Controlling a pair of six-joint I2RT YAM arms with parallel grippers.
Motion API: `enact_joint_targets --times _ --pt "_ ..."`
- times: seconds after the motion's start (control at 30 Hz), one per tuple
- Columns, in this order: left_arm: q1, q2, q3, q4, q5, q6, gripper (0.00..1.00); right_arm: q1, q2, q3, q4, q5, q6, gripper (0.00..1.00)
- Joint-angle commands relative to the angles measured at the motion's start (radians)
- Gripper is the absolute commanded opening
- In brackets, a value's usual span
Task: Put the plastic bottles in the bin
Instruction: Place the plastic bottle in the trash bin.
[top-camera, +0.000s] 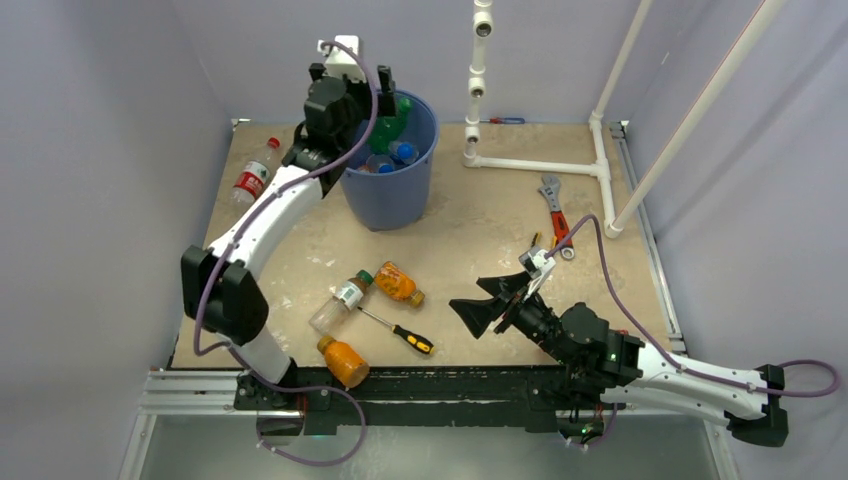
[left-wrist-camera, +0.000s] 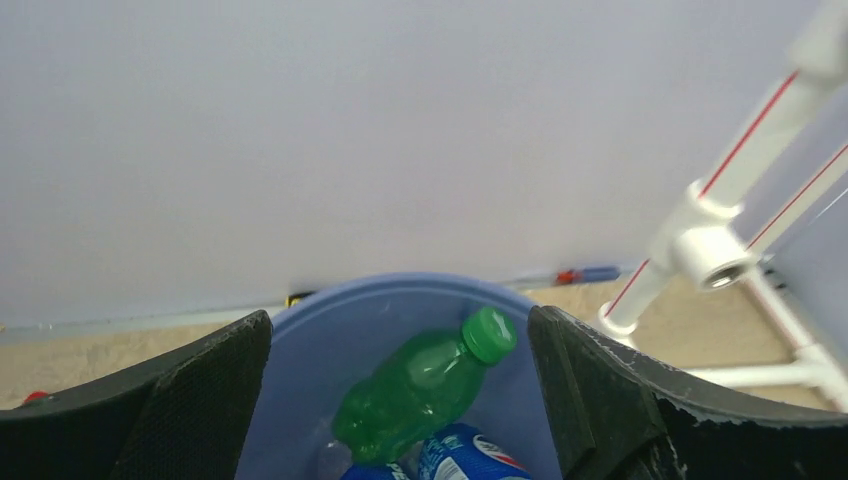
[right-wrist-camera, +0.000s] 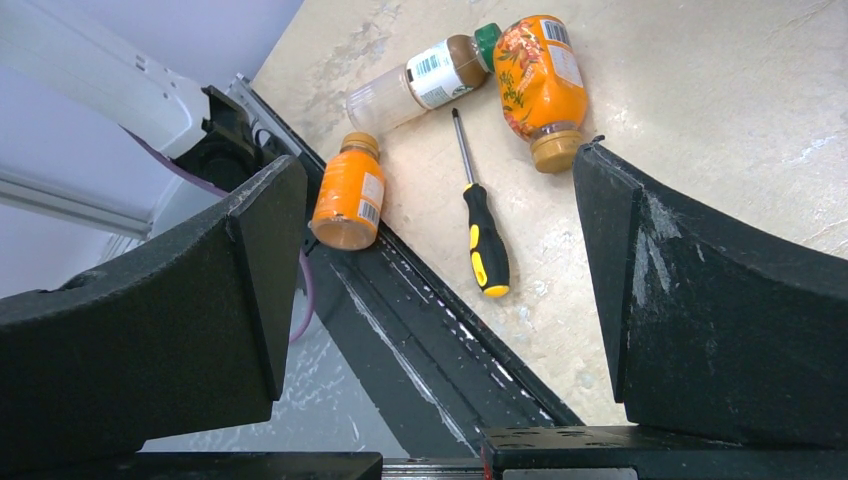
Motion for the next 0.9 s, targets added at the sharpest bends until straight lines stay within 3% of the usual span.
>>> enact_joint_targets --times 0.0,0.27,0.53,0.73,0.87 --pt "-0.011 -0.146 0.026 -0.017 -0.004 -0.065 0.99 0.003 0.008 0.023 0.041 -0.004 -0.002 0.97" --pt "-0.047 -0.510 -0.237 -0.121 -0.052 -0.208 0.99 0.003 0.012 0.016 0.045 -0.012 -0.001 0.97" --pt "-0.049 -0.882 -0.593 -0.433 -0.151 -0.270 0.99 0.003 0.037 -0.020 -0.004 -0.032 0.043 0.97" --pt "-0.048 -1.008 -0.764 -0.545 -0.230 -0.313 0.99 0.003 0.239 -0.069 0.080 -0.099 0.077 0.95" --pt "-0.049 -1.024 -0.832 -0.514 -0.156 -0.310 0.98 0.005 0.397 -0.078 0.188 -0.130 0.098 0.93"
